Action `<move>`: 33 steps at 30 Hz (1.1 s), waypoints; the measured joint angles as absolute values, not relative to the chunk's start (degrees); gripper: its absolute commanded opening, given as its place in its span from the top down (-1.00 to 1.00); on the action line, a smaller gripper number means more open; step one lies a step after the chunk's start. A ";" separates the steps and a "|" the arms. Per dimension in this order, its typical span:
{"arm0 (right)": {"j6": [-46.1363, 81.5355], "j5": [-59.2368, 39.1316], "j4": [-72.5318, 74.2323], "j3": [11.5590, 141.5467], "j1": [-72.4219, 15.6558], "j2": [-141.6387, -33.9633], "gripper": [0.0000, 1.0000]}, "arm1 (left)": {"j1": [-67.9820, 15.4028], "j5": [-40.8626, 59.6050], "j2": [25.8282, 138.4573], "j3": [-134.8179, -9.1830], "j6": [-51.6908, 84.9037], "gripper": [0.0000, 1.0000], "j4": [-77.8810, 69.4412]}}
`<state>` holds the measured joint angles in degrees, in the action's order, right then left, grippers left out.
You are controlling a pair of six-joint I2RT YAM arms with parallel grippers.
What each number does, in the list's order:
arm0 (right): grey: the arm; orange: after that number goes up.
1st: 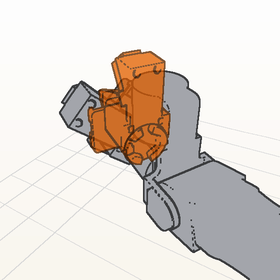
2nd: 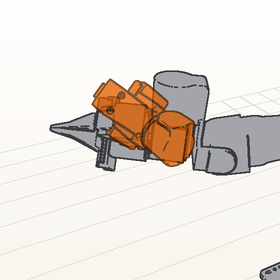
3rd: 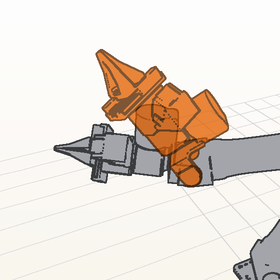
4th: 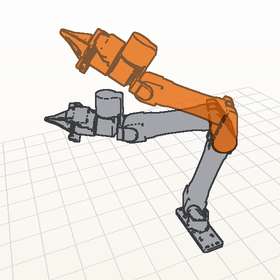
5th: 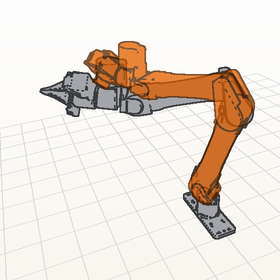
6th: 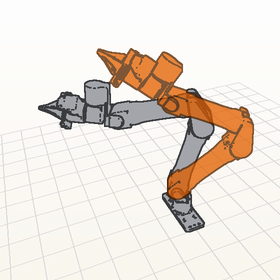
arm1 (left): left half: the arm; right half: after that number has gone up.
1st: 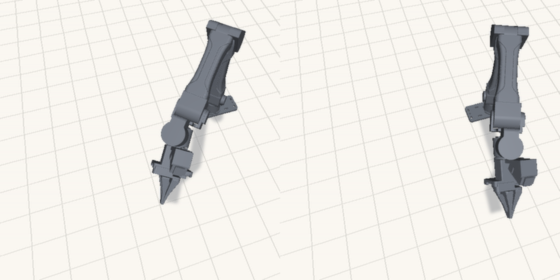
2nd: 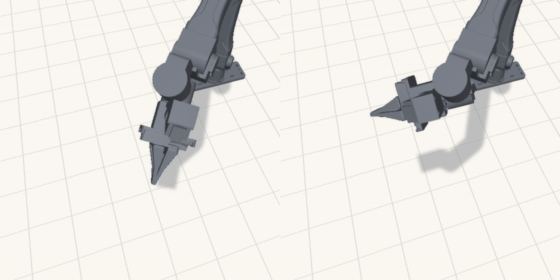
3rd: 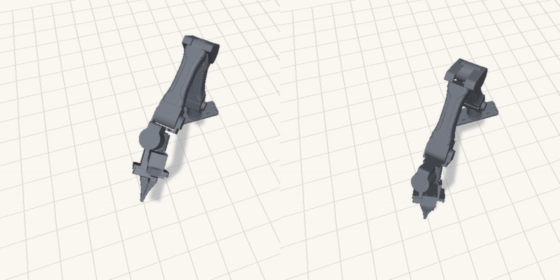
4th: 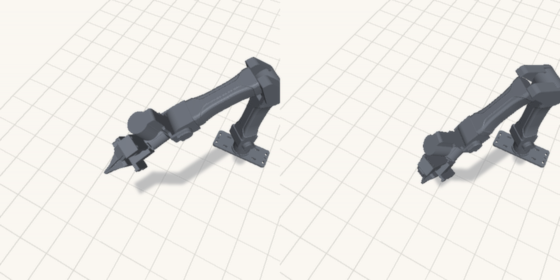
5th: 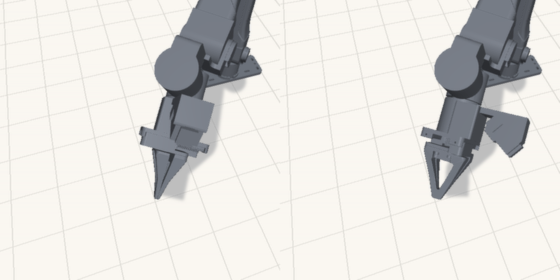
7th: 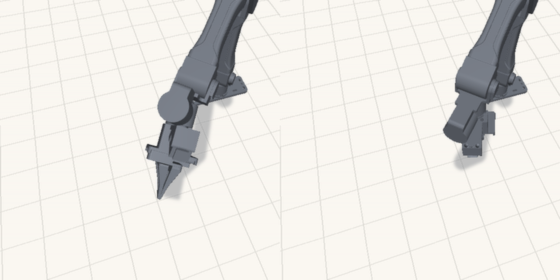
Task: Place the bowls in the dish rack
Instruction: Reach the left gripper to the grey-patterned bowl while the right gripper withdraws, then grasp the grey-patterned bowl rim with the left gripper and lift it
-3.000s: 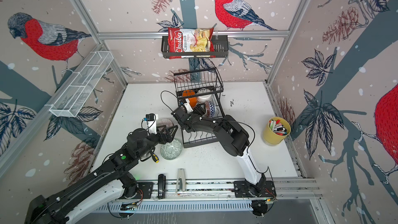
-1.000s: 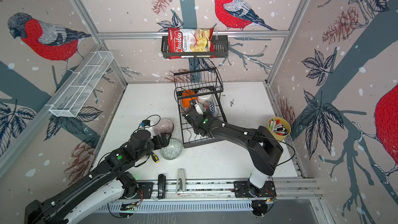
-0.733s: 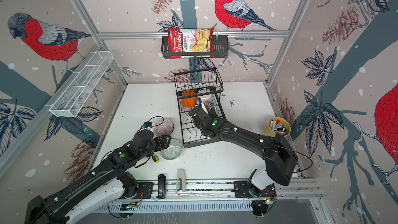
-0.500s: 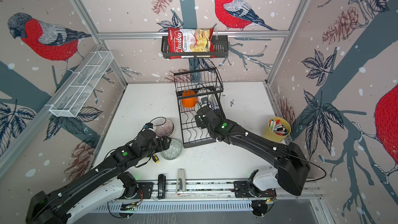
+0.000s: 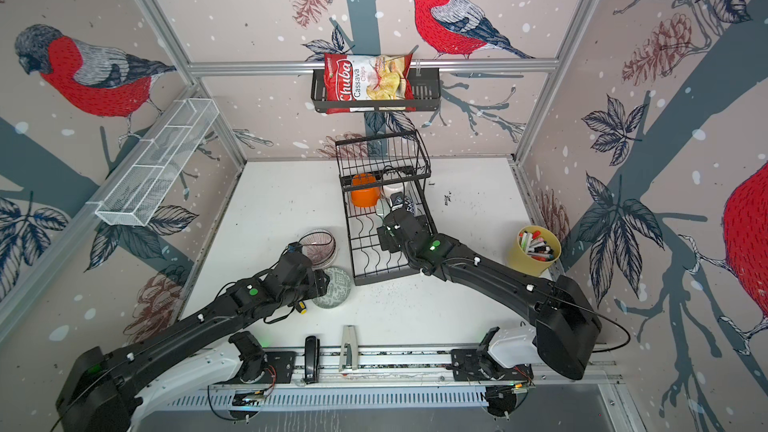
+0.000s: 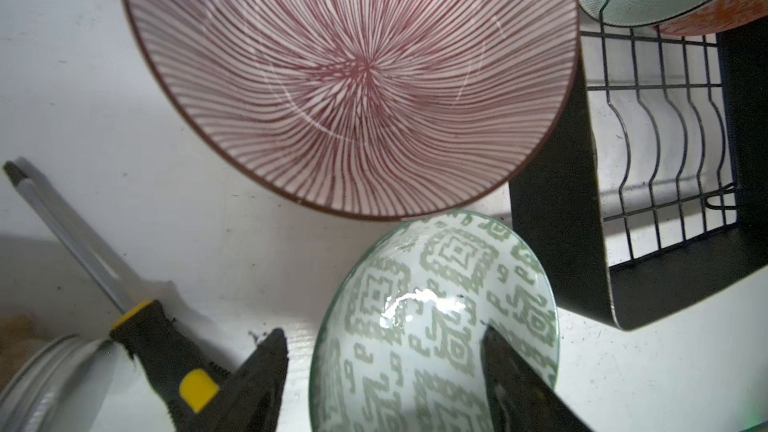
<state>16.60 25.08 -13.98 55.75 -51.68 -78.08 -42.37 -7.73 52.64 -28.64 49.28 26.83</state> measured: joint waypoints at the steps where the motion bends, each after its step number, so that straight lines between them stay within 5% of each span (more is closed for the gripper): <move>1: 16.60 24.99 -13.96 55.75 -51.59 -78.28 -0.88 | -42.46 -7.81 52.86 -28.62 49.25 -0.31 27.09; 16: 16.78 23.55 -13.82 55.83 -51.37 -80.58 -0.88 | -42.54 -7.70 55.64 -26.96 49.54 0.32 25.87; 33: 16.82 23.03 -14.26 58.50 -51.37 -83.85 -0.88 | -42.57 -8.12 57.04 -26.98 49.10 0.81 25.63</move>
